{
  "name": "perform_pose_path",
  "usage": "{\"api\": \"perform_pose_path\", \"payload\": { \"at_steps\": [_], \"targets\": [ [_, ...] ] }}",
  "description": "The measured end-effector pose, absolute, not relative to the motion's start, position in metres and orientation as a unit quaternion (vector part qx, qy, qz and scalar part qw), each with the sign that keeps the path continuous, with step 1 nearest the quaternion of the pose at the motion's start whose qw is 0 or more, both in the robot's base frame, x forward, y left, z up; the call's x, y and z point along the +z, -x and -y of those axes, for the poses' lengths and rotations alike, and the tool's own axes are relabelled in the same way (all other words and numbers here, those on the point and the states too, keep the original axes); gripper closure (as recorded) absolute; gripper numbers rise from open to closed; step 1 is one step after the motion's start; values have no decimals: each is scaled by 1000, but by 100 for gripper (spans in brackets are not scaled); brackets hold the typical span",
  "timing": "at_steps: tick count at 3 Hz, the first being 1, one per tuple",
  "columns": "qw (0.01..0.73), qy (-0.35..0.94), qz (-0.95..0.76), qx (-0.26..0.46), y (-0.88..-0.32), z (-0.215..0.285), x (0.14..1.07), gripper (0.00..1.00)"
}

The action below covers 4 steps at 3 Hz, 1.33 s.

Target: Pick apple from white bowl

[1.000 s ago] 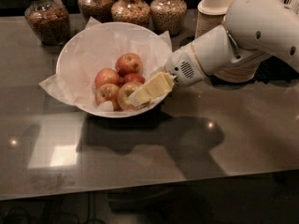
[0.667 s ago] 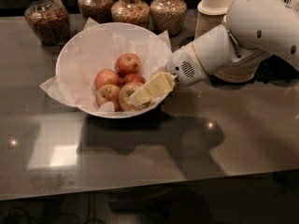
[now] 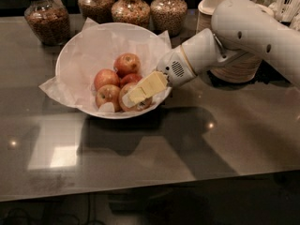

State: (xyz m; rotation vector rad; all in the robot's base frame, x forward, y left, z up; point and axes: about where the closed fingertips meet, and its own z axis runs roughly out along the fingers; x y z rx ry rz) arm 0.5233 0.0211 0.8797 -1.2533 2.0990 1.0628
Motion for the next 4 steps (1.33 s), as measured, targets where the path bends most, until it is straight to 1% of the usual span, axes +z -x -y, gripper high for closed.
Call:
{"api": "perform_pose_path", "payload": {
  "at_steps": [1, 3, 4],
  "targets": [
    [232, 457, -764, 392, -524, -23, 878, 100],
    [241, 464, -752, 401, -520, -24, 889, 100],
    [262, 469, -734, 414, -515, -18, 908, 100]
  ]
}}
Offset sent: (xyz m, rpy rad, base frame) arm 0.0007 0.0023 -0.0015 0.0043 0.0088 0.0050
